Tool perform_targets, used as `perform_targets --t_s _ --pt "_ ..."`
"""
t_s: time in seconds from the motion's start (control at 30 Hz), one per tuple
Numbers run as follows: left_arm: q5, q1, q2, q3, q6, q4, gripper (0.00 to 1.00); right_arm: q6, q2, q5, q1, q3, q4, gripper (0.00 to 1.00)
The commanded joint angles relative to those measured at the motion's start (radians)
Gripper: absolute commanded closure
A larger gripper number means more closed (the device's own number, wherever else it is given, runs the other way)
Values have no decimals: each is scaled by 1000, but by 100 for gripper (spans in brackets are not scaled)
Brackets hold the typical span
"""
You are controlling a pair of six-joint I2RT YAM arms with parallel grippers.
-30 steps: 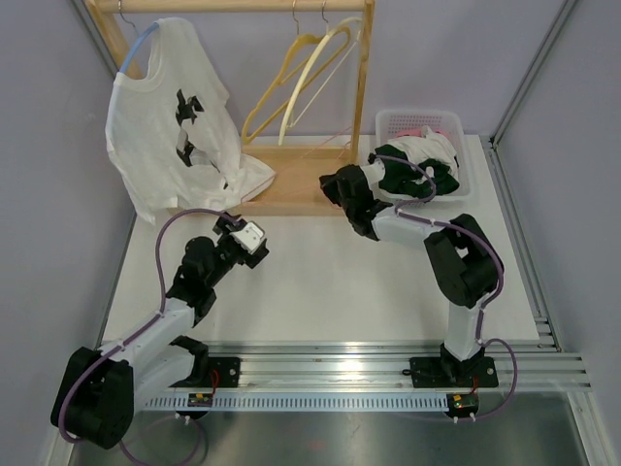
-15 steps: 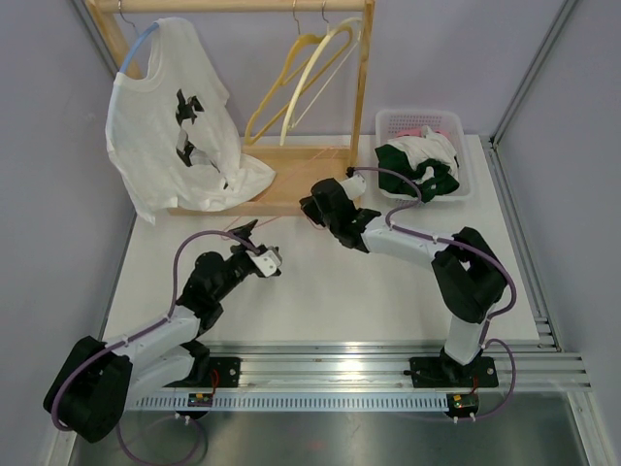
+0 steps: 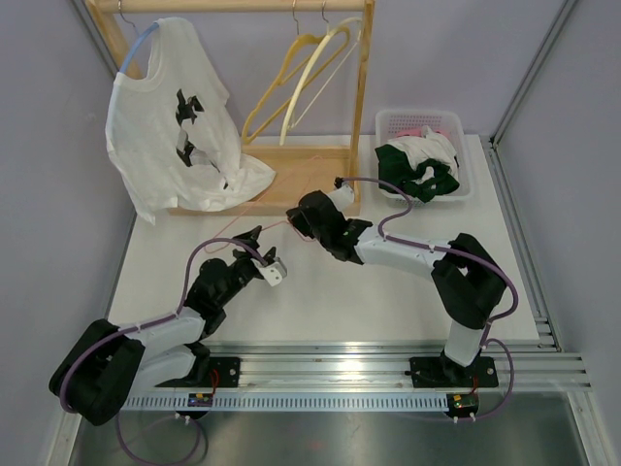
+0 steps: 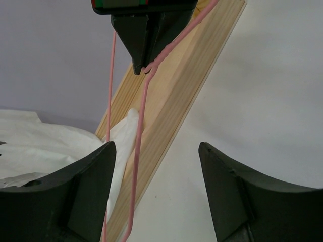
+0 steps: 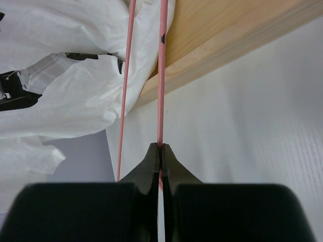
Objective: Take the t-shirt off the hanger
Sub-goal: Pass the hanger from the right arm to the left
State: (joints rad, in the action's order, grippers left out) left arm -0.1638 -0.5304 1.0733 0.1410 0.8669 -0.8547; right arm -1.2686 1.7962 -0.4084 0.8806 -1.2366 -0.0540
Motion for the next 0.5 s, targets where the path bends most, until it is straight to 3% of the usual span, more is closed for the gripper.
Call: perform_targets --t_s 0.0,0.47 --pt "0 -5 5 2 23 -121 32 -21 -57 -47 18 0 -10 100" --pt "-49 -5 13 28 69 -41 66 -17 -43 -43 66 -17 -18 100"
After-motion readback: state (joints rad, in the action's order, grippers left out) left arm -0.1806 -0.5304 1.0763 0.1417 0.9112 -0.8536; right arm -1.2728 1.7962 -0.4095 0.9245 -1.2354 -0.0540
